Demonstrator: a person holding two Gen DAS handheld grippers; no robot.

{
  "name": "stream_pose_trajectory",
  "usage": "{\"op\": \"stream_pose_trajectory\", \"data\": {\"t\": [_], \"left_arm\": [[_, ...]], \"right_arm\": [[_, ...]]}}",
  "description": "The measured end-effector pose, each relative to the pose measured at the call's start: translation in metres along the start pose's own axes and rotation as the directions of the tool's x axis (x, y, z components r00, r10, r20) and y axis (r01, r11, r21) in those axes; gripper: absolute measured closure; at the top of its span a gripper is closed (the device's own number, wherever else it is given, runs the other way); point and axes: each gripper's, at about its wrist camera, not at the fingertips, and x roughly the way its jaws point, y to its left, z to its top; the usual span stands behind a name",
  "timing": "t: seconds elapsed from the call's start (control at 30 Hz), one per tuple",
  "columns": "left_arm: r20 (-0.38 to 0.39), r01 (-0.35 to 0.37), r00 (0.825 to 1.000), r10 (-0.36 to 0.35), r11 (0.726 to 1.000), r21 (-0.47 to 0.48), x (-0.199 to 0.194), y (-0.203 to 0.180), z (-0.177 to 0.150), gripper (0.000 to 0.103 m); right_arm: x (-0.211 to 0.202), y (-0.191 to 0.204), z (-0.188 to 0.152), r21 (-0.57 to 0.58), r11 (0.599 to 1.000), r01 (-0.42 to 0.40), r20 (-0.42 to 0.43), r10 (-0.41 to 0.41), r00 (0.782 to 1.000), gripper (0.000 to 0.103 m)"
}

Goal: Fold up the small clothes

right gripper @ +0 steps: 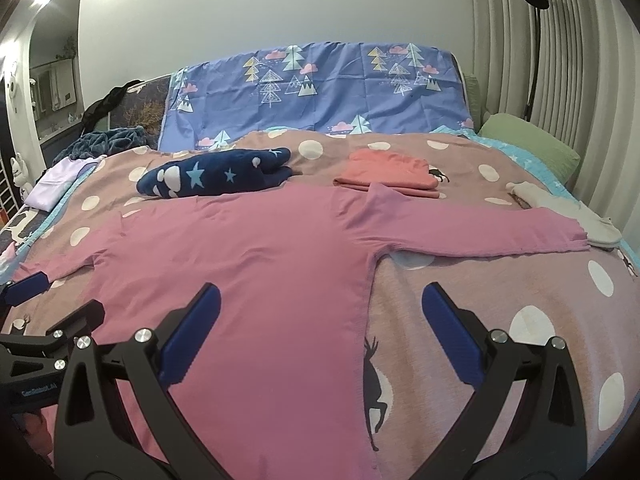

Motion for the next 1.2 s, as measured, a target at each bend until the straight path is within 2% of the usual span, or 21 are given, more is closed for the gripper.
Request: {"op": "stream_pose_trajectory", "data": {"t": [0.27,0.9,1.2], "left_arm": [[0.003,0.015,1.000,-0.015,0.999,-0.040,0.001,0.008,0.001,0.001],[0.015,0.034,0.999,-0.033,0.999,-0.030,0.000,0.004,-0.002,0.001],[-0.009,0.055,0.998,-0.055,0.996,-0.067,0.003,0.011,-0.003,0.001]], "right_arm": [[-0.003,0.002,0.000,-0.017,1.000,-0.005,0.015,0.005,1.000,0.002],[0.000,-0.004,-0.001,0.018,1.000,0.009,-0.022,-0.008,1.000,0.002],[0.001,-0.002,-0.002,0.002,1.000,0.006,-0.028,-0.006,1.000,0.002]]}}
